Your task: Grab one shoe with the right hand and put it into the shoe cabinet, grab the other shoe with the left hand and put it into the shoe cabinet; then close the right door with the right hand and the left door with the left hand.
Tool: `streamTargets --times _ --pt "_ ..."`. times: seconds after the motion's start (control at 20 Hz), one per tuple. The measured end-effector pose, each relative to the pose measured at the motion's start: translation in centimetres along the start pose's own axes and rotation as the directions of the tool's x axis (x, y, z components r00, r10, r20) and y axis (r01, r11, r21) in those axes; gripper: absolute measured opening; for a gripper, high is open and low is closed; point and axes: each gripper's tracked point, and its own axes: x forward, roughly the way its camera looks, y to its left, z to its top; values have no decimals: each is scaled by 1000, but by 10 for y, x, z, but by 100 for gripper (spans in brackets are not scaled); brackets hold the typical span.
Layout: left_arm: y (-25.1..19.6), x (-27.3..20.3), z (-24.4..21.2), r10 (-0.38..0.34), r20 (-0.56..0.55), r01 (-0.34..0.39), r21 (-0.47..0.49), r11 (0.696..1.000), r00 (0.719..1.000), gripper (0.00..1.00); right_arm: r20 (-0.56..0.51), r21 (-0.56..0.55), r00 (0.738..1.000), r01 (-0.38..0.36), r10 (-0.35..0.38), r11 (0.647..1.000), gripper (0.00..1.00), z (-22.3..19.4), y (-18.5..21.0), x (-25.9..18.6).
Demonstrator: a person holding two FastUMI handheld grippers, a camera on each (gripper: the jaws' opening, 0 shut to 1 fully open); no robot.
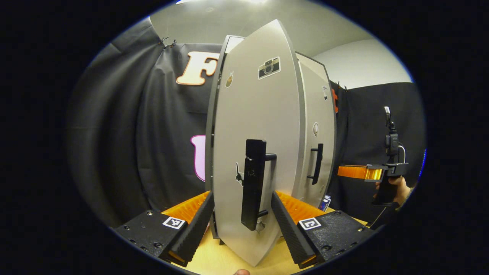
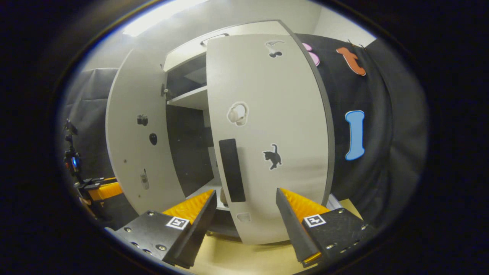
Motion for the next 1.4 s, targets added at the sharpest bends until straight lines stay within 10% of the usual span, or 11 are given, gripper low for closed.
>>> streamTargets --times 1.4 --pt "-73 136 -6 -127 -36 127 3 992 991 100 48 47 951 305 -307 951 90 17 -154 -111"
